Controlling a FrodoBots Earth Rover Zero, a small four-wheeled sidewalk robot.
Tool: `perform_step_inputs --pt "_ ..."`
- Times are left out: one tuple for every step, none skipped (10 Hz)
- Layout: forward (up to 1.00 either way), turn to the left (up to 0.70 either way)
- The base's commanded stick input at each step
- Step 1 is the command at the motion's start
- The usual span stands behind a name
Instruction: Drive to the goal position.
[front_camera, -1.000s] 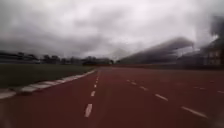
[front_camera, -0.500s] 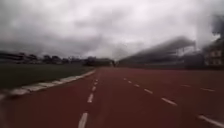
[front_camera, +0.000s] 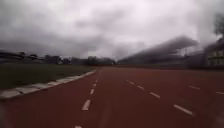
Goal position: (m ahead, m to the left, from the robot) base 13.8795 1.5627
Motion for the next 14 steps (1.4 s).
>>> perform_step_inputs --pt "0.70 0.00" --pt "0.70 0.00" --pt "0.70 0.04" --pt "0.70 0.20" --pt "0.70 0.24" --pt "0.70 0.13" --pt "0.70 0.01" --pt "0.70 0.00" --pt "0.70 0.00" --pt "0.70 0.00" --pt "0.70 0.00" --pt "0.70 0.00" --pt "0.70 0.00" --pt "0.70 0.00"
